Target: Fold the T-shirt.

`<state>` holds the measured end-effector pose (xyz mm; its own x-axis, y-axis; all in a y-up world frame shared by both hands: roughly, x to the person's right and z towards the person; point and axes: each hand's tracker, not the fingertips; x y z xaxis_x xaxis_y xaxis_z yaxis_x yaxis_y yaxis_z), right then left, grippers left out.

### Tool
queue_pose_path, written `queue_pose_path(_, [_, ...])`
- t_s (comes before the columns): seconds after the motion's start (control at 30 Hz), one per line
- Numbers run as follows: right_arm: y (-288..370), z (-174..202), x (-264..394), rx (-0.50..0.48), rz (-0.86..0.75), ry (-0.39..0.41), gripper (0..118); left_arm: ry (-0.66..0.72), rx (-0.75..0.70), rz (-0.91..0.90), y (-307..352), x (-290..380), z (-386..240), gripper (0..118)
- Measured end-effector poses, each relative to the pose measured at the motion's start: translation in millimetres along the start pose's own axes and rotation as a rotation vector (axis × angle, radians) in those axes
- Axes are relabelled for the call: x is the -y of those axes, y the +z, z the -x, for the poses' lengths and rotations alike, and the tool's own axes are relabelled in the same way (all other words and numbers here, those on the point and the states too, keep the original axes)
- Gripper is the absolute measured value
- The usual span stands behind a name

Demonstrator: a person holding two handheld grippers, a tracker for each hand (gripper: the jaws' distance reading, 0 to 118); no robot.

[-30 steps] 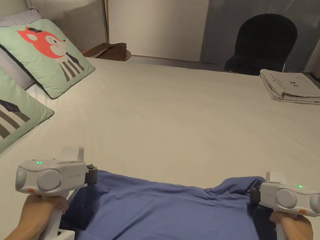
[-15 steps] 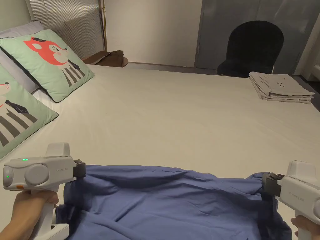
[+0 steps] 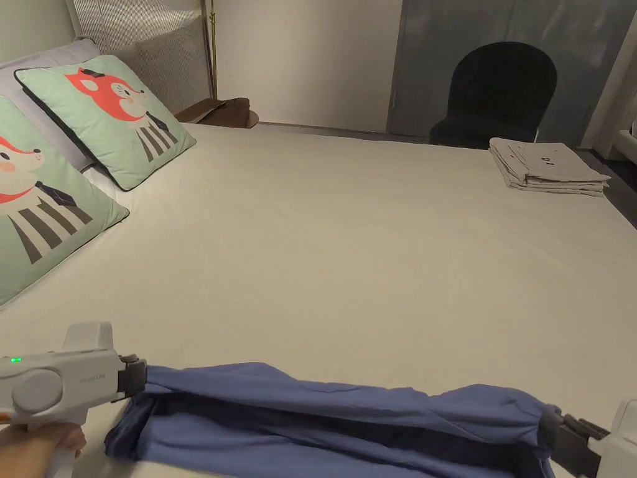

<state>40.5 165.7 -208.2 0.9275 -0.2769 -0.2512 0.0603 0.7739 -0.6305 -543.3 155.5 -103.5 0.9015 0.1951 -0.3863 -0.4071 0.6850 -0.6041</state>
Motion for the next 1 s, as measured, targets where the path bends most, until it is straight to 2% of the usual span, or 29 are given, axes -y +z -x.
queue_pose_path(0.07, [2,-3,16,0.063,0.03,0.01,4,-0.004,-0.012,0.024,-2,16,3,3])
queue_pose_path(0.27, [-7,-11,55,0.119,0.097,-0.022,4,-0.011,-0.044,0.074,-9,50,11,3])
queue_pose_path(0.47, [-20,-3,72,0.209,0.123,0.058,4,-0.105,-0.105,0.087,-13,63,2,3])
queue_pose_path(0.57, [-11,8,62,0.203,0.111,0.062,6,-0.132,-0.121,0.088,-9,58,-7,5])
queue_pose_path(0.6, [-5,14,56,0.201,0.097,0.074,20,-0.128,-0.119,0.089,-6,54,-9,16])
queue_pose_path(0.63, [-1,21,49,0.207,0.061,0.104,41,-0.118,-0.108,0.086,-2,50,-11,37])
queue_pose_path(0.67, [4,31,40,0.214,0.019,0.142,64,-0.098,-0.076,0.063,3,44,-15,64])
queue_pose_path(0.7, [7,38,34,0.21,-0.016,0.165,94,-0.087,-0.046,0.033,8,38,-19,90])
queue_pose_path(0.73, [13,48,23,0.206,-0.078,0.189,107,-0.089,-0.015,-0.028,17,30,-28,100])
queue_pose_path(0.77, [17,57,15,0.201,-0.129,0.2,110,-0.093,0.003,-0.083,25,24,-35,104])
queue_pose_path(1.0, [36,111,-31,0.164,-0.414,0.271,110,-0.19,0.069,-0.426,76,-14,-98,103])
